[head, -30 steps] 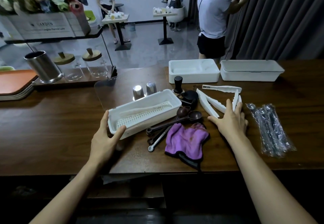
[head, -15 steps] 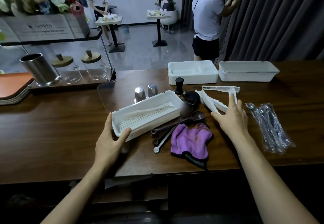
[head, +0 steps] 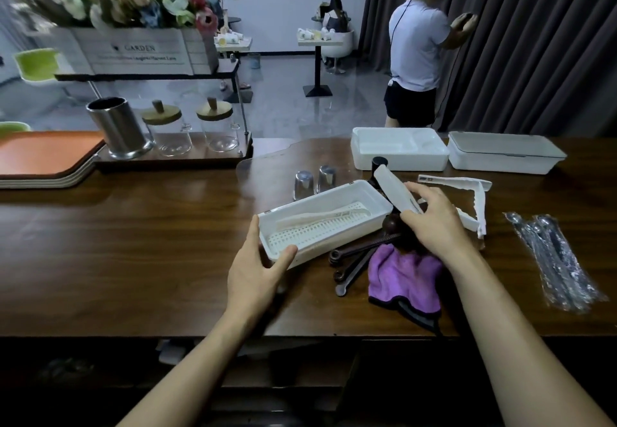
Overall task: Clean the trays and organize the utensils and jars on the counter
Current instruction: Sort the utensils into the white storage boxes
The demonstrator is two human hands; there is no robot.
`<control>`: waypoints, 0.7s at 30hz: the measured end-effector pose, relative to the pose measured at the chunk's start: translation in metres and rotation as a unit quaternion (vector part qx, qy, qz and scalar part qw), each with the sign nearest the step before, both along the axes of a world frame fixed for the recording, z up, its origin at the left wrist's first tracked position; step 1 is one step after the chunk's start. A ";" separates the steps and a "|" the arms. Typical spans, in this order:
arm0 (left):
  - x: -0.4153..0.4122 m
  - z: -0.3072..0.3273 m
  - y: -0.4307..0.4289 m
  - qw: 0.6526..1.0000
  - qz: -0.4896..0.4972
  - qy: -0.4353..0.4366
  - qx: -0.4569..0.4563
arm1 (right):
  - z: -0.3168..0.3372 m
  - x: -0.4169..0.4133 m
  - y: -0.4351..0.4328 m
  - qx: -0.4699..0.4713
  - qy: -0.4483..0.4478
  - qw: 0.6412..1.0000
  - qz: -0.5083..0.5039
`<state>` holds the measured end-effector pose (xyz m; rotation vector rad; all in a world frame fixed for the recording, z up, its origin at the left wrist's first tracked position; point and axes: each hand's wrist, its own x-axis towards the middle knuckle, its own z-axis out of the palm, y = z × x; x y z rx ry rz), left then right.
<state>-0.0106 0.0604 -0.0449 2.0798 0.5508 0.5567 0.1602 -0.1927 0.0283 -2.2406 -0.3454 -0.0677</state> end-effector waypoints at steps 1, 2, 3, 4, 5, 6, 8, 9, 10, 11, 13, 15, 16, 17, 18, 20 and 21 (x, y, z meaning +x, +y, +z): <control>0.000 0.001 0.000 1.000 -0.001 -0.002 0.001 | 0.003 -0.002 0.005 -0.001 -0.003 1.000 0.015; -0.001 0.002 -0.001 1.000 -0.004 -0.005 0.002 | 0.005 -0.004 0.010 -0.001 -0.008 0.999 0.033; -0.001 0.004 -0.001 1.000 -0.009 -0.008 0.004 | 0.008 -0.007 0.015 -0.002 -0.010 0.998 0.054; -0.002 0.006 -0.001 1.000 -0.014 -0.011 0.003 | 0.012 -0.010 0.021 -0.002 -0.006 0.997 0.076; -0.002 0.007 -0.001 1.000 -0.017 -0.011 0.003 | 0.015 -0.012 0.027 -0.002 -0.001 0.995 0.099; -0.002 0.007 -0.001 1.000 -0.017 -0.009 0.001 | 0.018 -0.013 0.035 0.000 0.002 0.992 0.123; -0.002 0.006 0.000 1.000 -0.012 -0.006 -0.007 | 0.027 -0.016 0.051 0.010 -0.001 0.985 0.170; -0.002 0.004 0.001 1.000 -0.008 -0.007 -0.008 | 0.032 -0.016 0.061 0.016 -0.005 0.981 0.195; -0.002 0.003 0.001 1.000 -0.005 -0.008 -0.010 | 0.038 -0.016 0.070 0.020 -0.010 0.976 0.218; -0.002 0.002 0.002 1.000 -0.003 -0.007 -0.011 | 0.044 -0.016 0.080 0.021 -0.013 0.970 0.242; -0.001 0.000 0.003 1.000 0.000 -0.006 -0.018 | 0.055 -0.014 0.099 0.016 -0.013 0.956 0.294; -0.001 0.000 0.003 1.000 0.005 -0.005 -0.026 | 0.061 -0.010 0.115 0.020 -0.010 0.941 0.338; -0.001 0.001 0.002 1.000 0.007 -0.002 -0.027 | 0.060 -0.009 0.123 0.021 -0.009 0.934 0.357; -0.001 0.001 0.002 1.000 0.007 0.002 -0.026 | 0.058 -0.008 0.129 0.014 -0.004 0.927 0.376; -0.001 0.000 0.002 1.000 0.008 0.003 -0.024 | 0.053 -0.008 0.135 0.005 0.005 0.919 0.394; 0.000 0.001 0.001 1.000 0.010 0.005 -0.020 | 0.039 -0.007 0.144 -0.011 0.029 0.907 0.421; 0.000 0.002 0.000 1.000 0.009 0.008 -0.016 | 0.030 -0.005 0.146 -0.022 0.040 0.902 0.429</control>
